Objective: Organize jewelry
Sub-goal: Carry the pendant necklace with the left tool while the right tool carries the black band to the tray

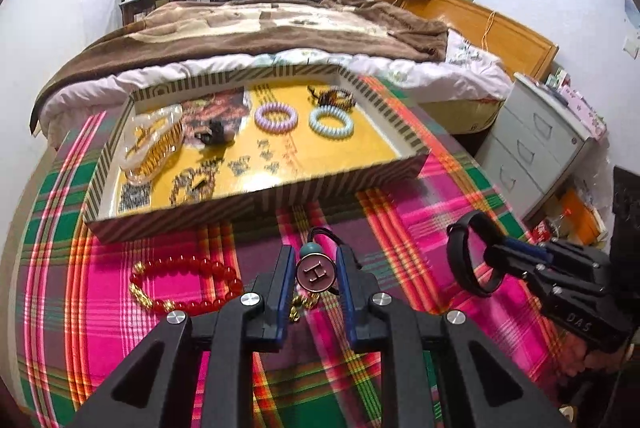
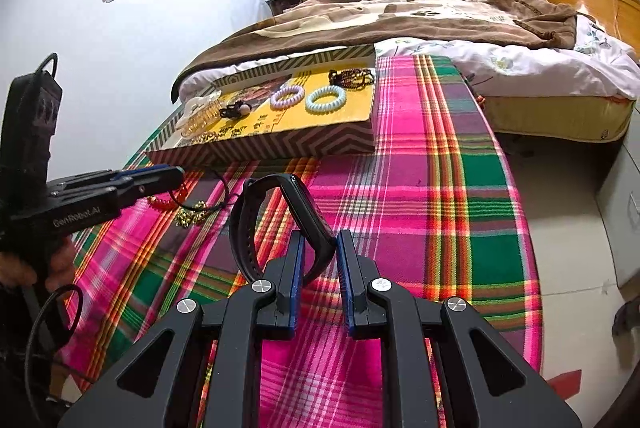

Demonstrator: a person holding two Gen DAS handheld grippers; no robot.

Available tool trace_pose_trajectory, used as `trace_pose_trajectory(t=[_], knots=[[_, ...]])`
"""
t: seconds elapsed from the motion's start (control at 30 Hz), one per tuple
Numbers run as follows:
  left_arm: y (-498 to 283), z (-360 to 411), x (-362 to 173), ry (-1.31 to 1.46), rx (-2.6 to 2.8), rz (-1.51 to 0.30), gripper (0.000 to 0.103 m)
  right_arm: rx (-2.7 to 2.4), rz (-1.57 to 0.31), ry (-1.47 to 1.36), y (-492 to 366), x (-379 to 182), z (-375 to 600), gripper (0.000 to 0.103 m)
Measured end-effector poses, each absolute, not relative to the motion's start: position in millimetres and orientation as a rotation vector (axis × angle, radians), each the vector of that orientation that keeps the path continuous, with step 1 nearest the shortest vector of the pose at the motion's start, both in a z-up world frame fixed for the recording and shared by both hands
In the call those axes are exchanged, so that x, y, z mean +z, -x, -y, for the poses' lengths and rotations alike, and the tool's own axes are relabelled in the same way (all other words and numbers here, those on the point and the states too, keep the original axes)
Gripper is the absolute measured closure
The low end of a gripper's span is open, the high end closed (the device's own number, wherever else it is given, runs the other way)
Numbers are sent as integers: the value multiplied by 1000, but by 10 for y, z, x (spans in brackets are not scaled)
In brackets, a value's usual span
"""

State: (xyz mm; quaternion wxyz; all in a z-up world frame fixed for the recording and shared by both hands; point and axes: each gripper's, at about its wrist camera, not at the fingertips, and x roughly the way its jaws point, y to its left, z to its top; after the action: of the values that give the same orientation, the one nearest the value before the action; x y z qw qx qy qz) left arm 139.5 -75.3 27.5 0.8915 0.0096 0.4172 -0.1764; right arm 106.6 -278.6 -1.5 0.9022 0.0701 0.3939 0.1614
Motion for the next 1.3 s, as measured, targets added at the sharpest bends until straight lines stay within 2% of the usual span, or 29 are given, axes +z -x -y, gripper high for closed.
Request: trace_pose_trajectory(t=[0.33,0.6,0.93,1.3], knots=[[-1563,666,631,16,-376,-803,82,316,-763,-127,-1208,261,2783,86],[-1975,588,775,35,-342,-767,82,272,-752,-117,-1655,401,2763,86],[-2441,633,436,14,-290,-831,82,252,-803,-74,-2489,357,2635,86],[-2686,597,70,12,-268,-910,82,244,-912,17,-2815,-14,2401,86]])
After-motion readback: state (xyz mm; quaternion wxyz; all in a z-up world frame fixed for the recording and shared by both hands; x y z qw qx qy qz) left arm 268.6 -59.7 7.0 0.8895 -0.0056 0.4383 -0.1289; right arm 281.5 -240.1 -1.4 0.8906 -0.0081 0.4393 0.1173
